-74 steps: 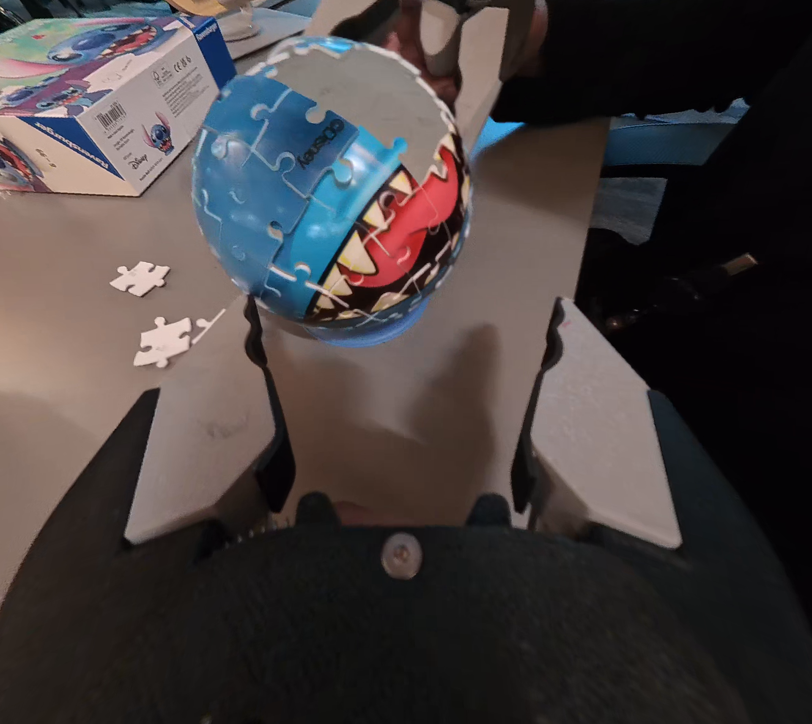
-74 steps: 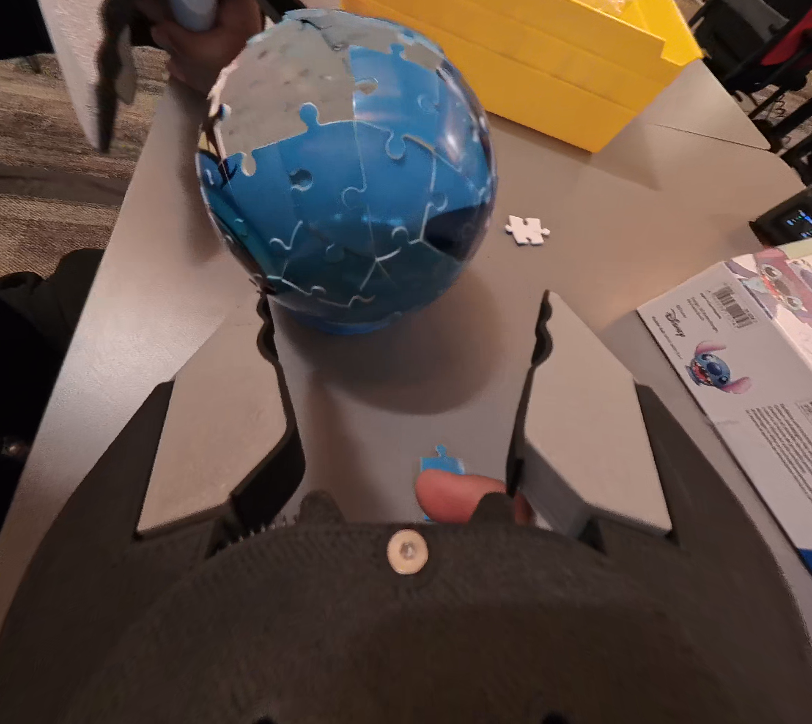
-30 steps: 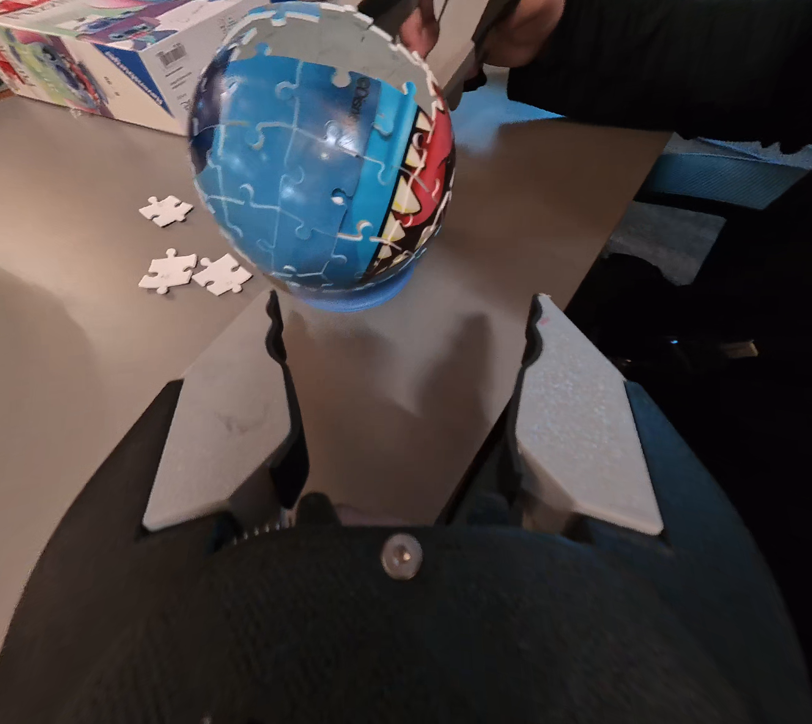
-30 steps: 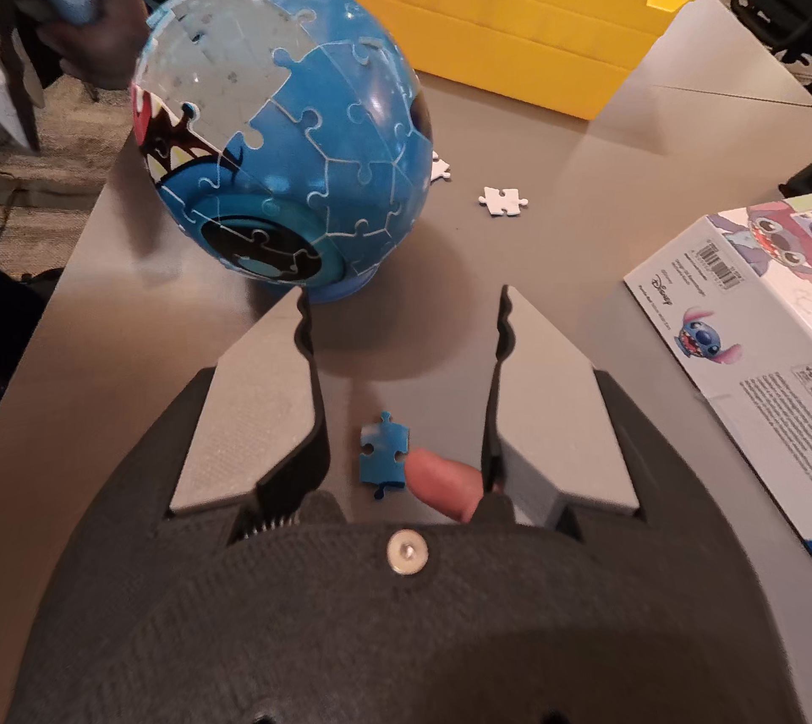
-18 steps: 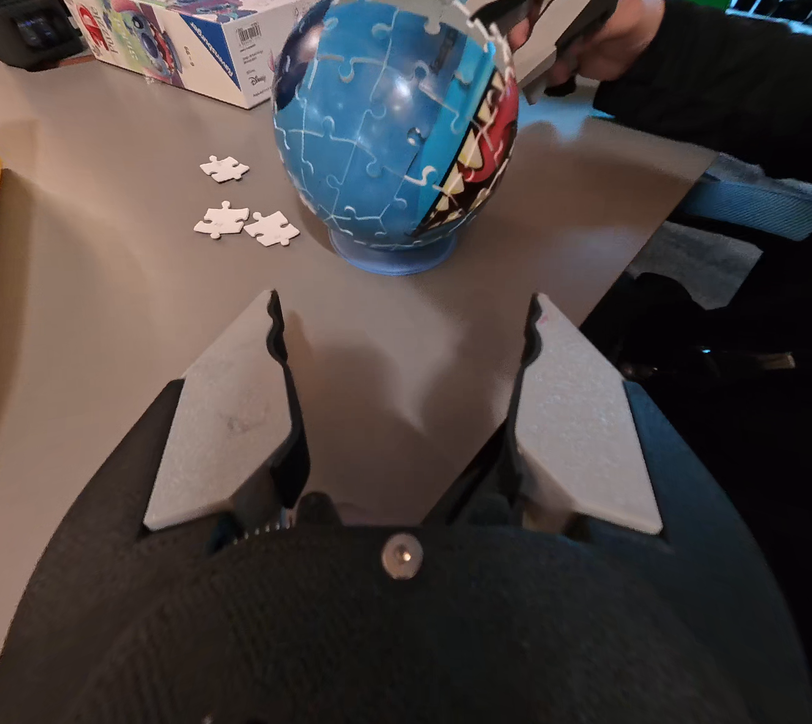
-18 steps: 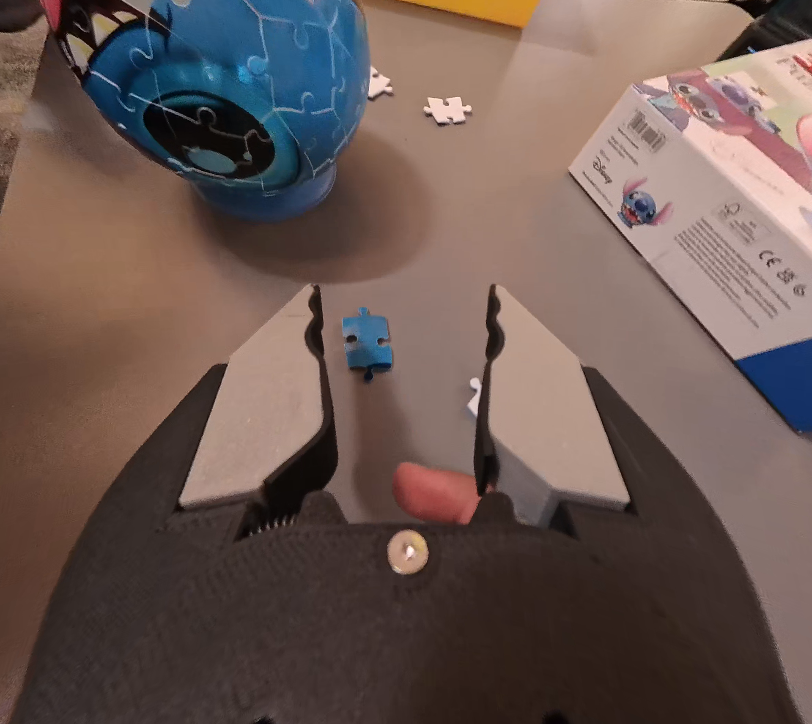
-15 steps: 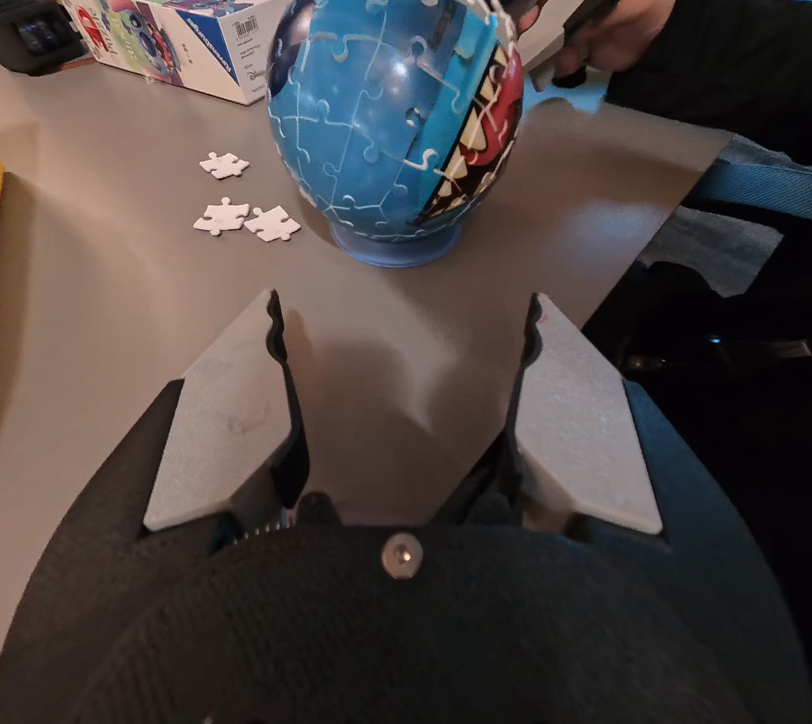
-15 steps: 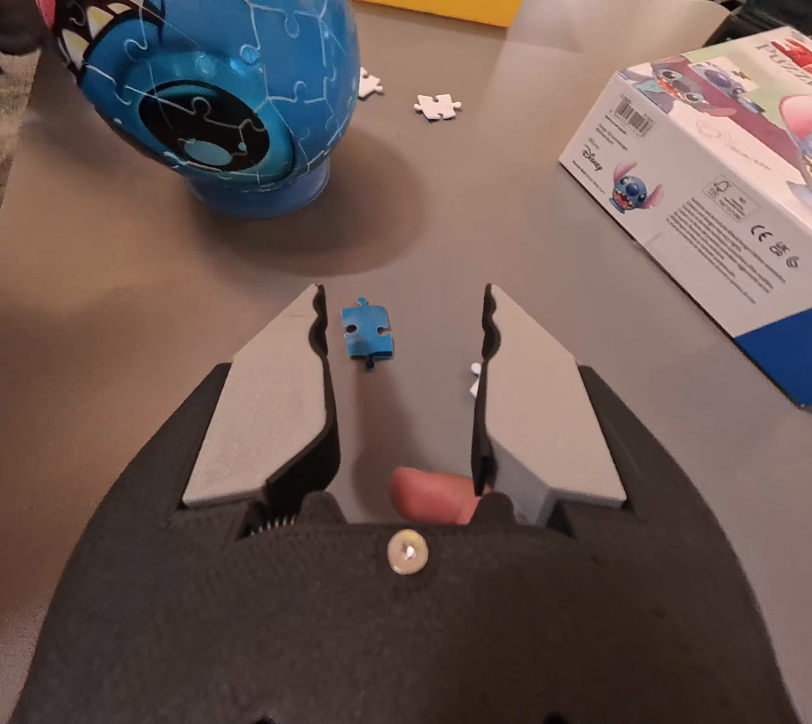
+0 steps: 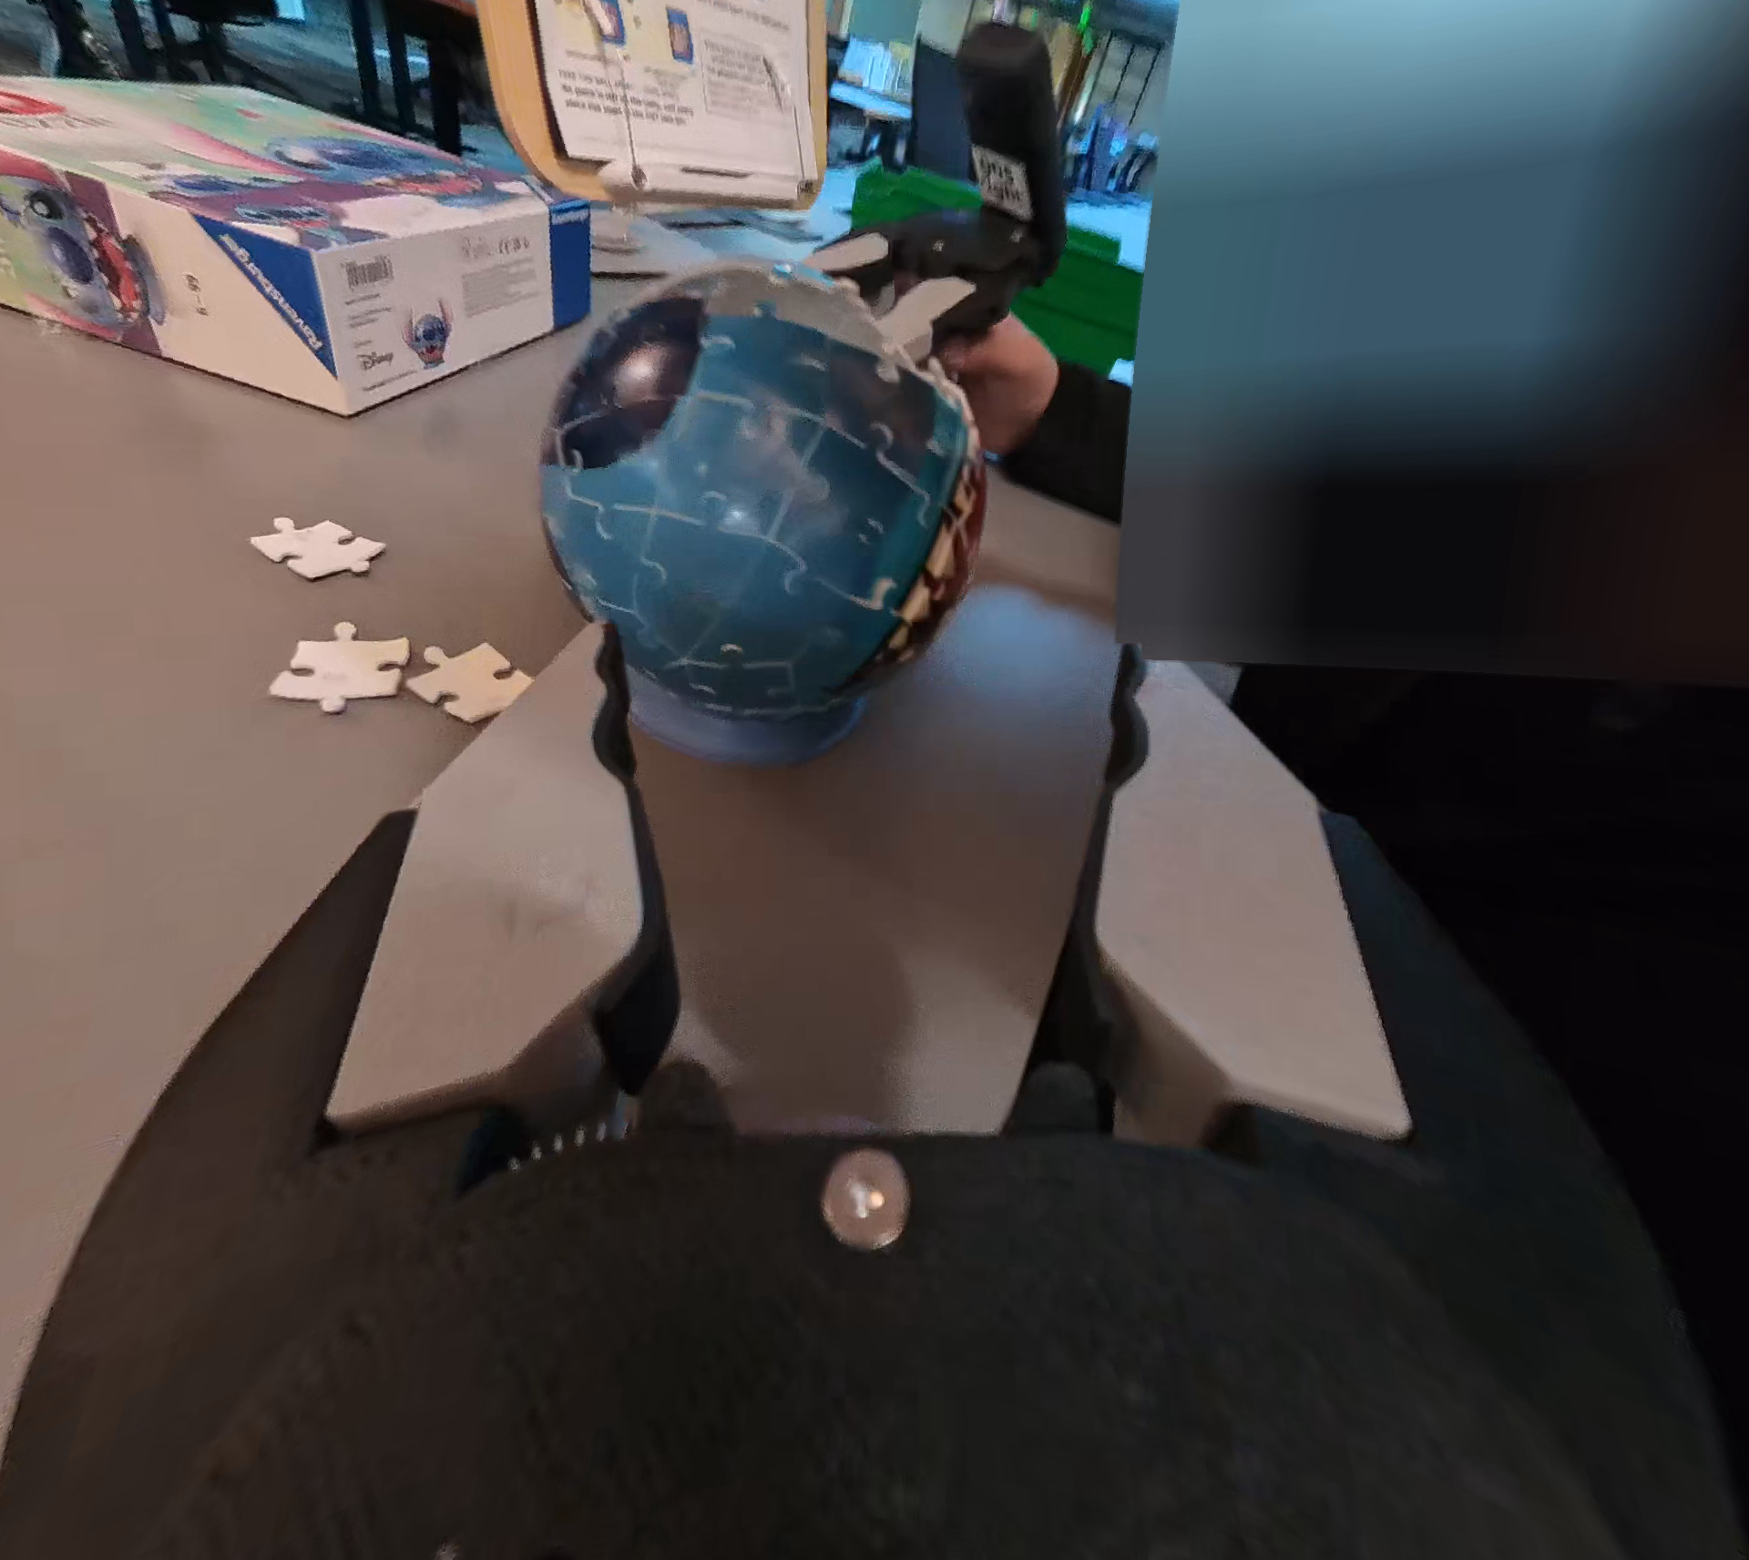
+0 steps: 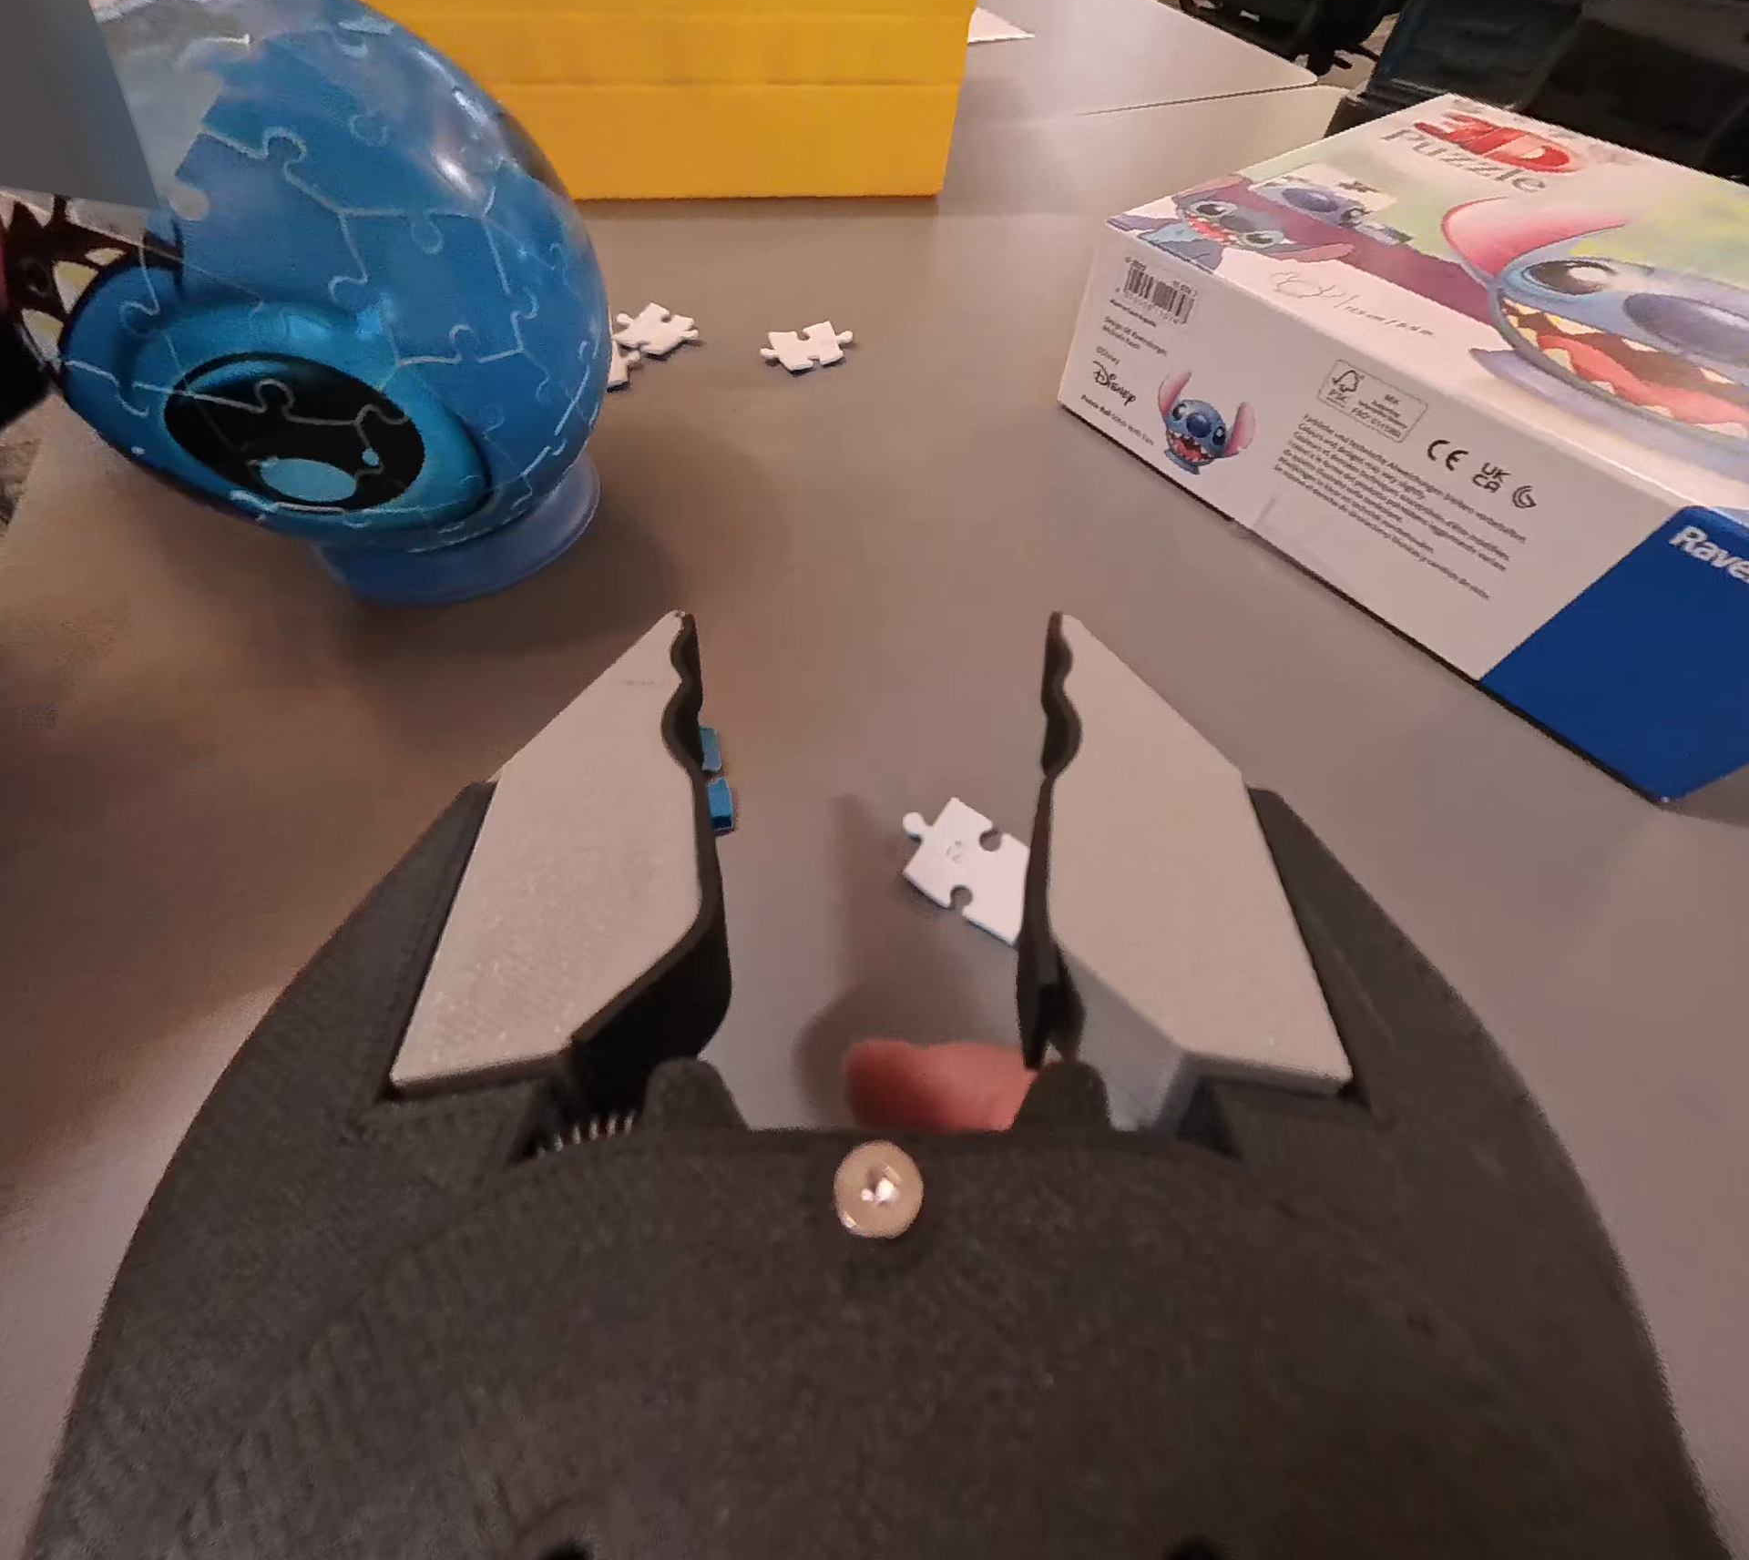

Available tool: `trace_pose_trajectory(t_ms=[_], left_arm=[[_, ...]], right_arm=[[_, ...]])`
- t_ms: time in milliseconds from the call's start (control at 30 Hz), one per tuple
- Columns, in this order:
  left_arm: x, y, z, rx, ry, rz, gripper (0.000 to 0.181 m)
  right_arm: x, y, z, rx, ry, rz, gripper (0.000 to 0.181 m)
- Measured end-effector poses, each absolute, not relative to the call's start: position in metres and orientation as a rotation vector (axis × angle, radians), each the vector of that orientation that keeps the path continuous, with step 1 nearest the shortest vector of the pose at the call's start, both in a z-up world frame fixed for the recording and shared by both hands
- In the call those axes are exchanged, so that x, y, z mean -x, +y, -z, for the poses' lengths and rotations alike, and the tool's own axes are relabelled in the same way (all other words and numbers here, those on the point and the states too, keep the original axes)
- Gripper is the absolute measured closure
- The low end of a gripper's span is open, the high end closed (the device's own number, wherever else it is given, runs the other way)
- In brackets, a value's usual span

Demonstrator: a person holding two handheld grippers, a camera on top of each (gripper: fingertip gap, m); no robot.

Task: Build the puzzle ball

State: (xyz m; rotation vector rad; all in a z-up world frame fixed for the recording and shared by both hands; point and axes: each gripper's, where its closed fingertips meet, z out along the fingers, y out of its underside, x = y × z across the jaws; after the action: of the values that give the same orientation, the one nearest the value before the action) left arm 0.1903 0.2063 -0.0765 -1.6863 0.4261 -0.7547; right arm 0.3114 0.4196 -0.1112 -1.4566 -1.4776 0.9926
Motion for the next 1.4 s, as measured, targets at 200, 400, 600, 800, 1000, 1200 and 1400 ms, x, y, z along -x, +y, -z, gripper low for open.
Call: trace_pose_trajectory(t_ms=[200,400,600,800,1000,1200,1400], left_arm=[[-0.170,0.210,0.047,1.453,0.378,0.826,0.081],[-0.173,0.208,0.045,1.429,0.413,0.688,0.082],[-0.169,0.209,0.044,1.419,0.385,0.706,0.084],[-0.164,0.209,0.039,1.377,0.360,0.594,0.090],[-0.158,0.208,0.036,1.351,0.323,0.562,0.090],[-0.149,0.211,0.035,1.347,0.257,0.497,0.090],[-0.144,0.214,0.035,1.360,0.222,0.495,0.088]], right_arm=[[-0.314,0.423,0.103,1.455,-1.420,-1.075,0.105],[-0.313,0.419,0.102,1.431,-1.449,-1.097,0.105],[-0.313,0.411,0.101,1.366,-1.486,-1.084,0.109],[-0.312,0.406,0.102,1.332,-1.513,-1.035,0.113],[-0.310,0.400,0.104,1.305,-1.533,-0.986,0.114],[-0.311,0.401,0.101,1.306,-1.510,-0.999,0.115],[-0.309,0.401,0.101,1.309,-1.510,-1.008,0.115]])
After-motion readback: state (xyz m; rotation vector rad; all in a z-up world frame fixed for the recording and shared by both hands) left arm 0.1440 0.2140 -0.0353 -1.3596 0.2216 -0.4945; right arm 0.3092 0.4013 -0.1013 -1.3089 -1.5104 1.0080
